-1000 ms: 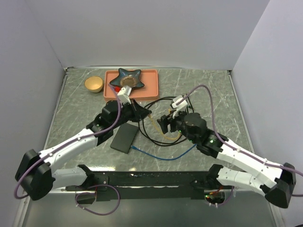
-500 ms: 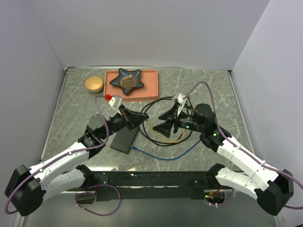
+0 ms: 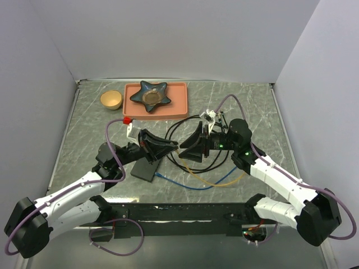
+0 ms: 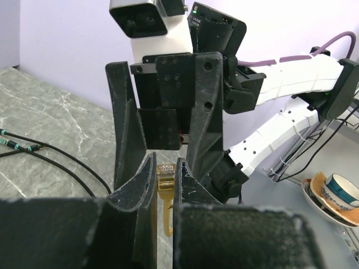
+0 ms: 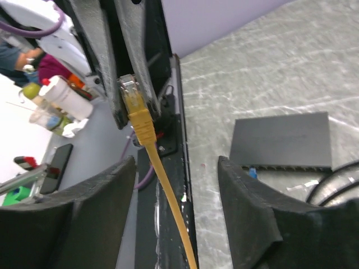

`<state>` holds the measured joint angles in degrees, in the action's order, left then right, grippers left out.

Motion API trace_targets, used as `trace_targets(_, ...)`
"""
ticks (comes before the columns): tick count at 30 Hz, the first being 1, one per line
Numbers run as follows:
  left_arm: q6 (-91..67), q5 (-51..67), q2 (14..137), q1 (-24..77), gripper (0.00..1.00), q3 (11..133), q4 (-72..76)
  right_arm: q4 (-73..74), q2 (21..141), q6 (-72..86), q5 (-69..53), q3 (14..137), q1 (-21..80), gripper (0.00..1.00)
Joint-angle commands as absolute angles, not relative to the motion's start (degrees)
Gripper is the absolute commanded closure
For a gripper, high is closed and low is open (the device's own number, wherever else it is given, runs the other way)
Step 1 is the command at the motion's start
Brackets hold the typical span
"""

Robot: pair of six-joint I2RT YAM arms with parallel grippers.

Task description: Insert the plug into the switch port

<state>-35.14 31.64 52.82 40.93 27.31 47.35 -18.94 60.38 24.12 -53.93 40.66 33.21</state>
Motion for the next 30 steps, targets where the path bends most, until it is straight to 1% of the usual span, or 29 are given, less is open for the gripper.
trace_targets(1, -33.9, 33.1, 51.9, 41.5, 0.99, 28.3, 50.7, -28.0, 60.6, 28.2, -57.1, 40.2, 33.0, 0.38)
trace_targets(6, -33.9, 32.4, 52.5, 41.8, 0.99, 28.7, 50.4, -31.1, 61.3, 30.1, -57.6, 40.0, 33.0, 0.39)
trace_targets(9, -34.2, 32.1, 53.0, 42.2, 0.99, 29.1, 50.6, -31.1, 61.7, 30.9, -57.8, 40.4, 33.0, 0.46)
trace_targets(12, -34.5, 31.9, 53.5, 42.6, 0.99, 29.3, 51.2, -30.1, 62.0, 30.9, -57.7, 41.0, 33.0, 0.47)
trace_targets(13, -34.3, 32.0, 53.6, 42.7, 0.99, 29.4, 50.8, -29.9, 62.0, 30.8, -57.6, 41.0, 33.0, 0.5)
trace_targets(15, -34.1, 31.9, 54.0, 43.1, 0.99, 30.0, 50.3, -30.0, 62.2, 30.9, -57.8, 41.0, 33.1, 0.5)
trace_targets(17, -33.8, 31.8, 54.2, 43.4, 0.99, 30.3, 49.9, -30.6, 62.3, 31.5, -58.0, 41.0, 33.1, 0.54)
trace_targets(18, -33.8, 31.6, 54.5, 43.5, 0.99, 30.3, 49.9, -30.8, 62.5, 31.7, -58.2, 41.0, 33.1, 0.57)
trace_targets(19, -33.7, 31.6, 54.6, 43.5, 0.99, 30.3, 50.1, -30.8, 62.6, 31.7, -58.3, 41.0, 33.1, 0.62)
trace_targets(23, -33.6, 31.5, 55.0, 43.9, 0.99, 30.9, 49.7, -31.2, 62.8, 32.3, -58.8, 41.2, 33.3, 0.7)
trace_targets(24, -33.6, 31.3, 55.2, 43.9, 0.99, 30.9, 49.7, -31.4, 62.9, 32.3, -59.1, 41.3, 33.2, 0.78)
trace_targets(26, -33.4, 30.9, 55.4, 44.1, 0.99, 31.1, 49.0, -31.4, 63.0, 32.3, -59.2, 41.4, 33.2, 0.88)
trace_targets(27, -33.2, 30.7, 55.4, 44.3, 0.99, 31.5, 48.4, -31.5, 62.8, 32.4, -59.1, 41.4, 33.3, 0.97)
trace_targets(28, -33.0, 30.6, 55.4, 44.4, 0.99, 31.9, 48.0, -31.5, 62.8, 32.3, -58.9, 41.3, 33.3, 1.0)
trace_targets(30, -32.9, 30.2, 55.4, 44.6, 0.99, 32.3, 46.8, -30.5, 62.3, 32.1, -58.4, 41.3, 33.3, 1.0)
